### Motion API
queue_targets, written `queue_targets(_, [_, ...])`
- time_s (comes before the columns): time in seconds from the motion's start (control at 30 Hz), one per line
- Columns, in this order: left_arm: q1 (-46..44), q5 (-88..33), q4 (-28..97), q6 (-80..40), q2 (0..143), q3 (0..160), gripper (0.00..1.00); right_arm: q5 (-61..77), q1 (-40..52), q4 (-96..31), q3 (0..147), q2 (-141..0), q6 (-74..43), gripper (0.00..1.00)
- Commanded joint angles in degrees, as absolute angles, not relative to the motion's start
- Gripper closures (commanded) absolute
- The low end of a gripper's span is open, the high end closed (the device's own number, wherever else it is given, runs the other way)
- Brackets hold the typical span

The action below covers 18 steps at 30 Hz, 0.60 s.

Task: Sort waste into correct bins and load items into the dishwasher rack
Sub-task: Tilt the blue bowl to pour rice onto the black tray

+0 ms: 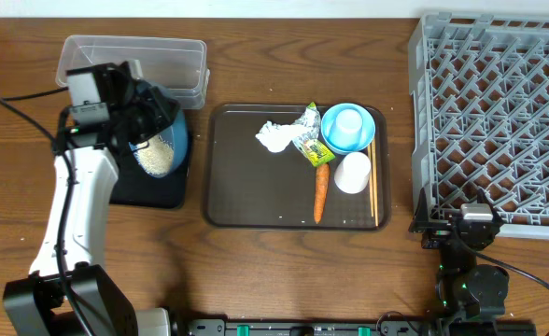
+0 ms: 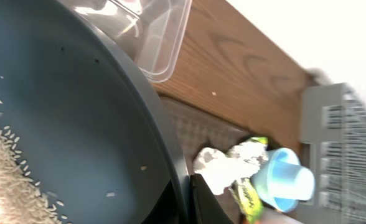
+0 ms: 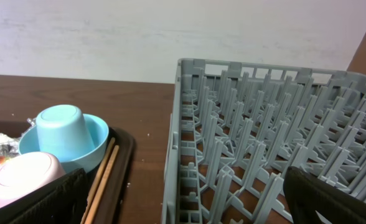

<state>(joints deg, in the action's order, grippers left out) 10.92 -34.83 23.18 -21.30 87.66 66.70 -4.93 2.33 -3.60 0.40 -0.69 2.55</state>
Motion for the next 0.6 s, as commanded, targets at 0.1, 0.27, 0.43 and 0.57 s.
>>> queue_targets(0.1, [18.2,-48.4,24.1,-24.4,86.8,67.7,0.94,-5.1,2.0,-3.8,0.3,-0.4,2.0,0.01])
queue_targets(0.27, [24.0,-56.7,23.4,-24.3,86.8,67.7,0.94,-5.1,2.0,-3.8,0.3,-0.4,2.0,0.01])
queue_targets(0.43, [28.8,-65.5,21.9,-24.4,86.8,67.7,0.94,-5.1,2.0,-3.8,0.3,-0.4,2.0,0.01])
queue_targets(0.57, [31.5,-67.7,22.2,-24.8,86.8,67.7,0.94,-5.1,2.0,-3.8,0.3,-0.4,2.0,0.01])
